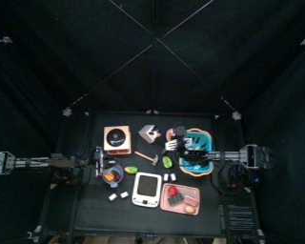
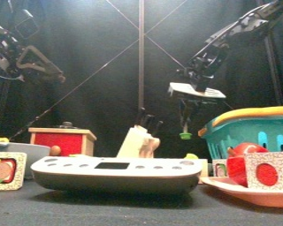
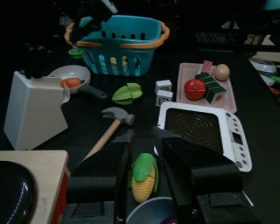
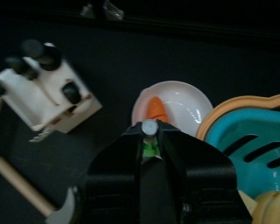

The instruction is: Place green screw in pan

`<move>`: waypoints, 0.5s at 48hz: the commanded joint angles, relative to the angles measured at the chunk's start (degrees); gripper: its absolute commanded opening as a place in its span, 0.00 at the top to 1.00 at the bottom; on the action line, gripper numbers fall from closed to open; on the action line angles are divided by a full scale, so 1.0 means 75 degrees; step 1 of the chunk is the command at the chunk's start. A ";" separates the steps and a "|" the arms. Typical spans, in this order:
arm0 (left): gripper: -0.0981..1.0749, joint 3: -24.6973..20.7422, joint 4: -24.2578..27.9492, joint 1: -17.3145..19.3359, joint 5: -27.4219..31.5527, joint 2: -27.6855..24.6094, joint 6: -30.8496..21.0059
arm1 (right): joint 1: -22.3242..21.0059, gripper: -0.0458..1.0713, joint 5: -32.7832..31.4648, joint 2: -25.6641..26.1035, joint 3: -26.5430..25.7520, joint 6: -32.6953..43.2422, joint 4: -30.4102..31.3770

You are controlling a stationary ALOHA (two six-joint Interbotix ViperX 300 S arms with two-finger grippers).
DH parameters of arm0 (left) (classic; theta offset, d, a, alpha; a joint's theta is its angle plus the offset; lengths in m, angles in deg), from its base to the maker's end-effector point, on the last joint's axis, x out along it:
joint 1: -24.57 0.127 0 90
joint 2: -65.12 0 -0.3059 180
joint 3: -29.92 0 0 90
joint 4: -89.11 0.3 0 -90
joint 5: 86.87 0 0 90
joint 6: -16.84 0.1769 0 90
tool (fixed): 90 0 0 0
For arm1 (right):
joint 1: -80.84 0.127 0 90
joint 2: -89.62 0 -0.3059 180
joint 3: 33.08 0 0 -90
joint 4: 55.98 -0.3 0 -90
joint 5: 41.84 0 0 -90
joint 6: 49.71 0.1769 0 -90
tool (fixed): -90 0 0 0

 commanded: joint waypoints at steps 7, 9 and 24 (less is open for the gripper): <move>0.33 -0.0105 -0.0023 -0.0012 -0.0035 -0.0012 0.0012 | -0.0340 0.49 -0.0012 -0.0188 -0.0504 -0.0551 -0.0234; 0.34 -0.0105 -0.0023 -0.0012 -0.0023 -0.0012 0.0012 | -0.0398 0.48 -0.0012 -0.0258 -0.0563 -0.0609 -0.0246; 0.33 -0.0105 -0.0023 -0.0012 -0.0023 -0.0012 0.0012 | -0.0727 0.48 -0.0082 -0.0398 -0.0563 -0.0680 -0.0539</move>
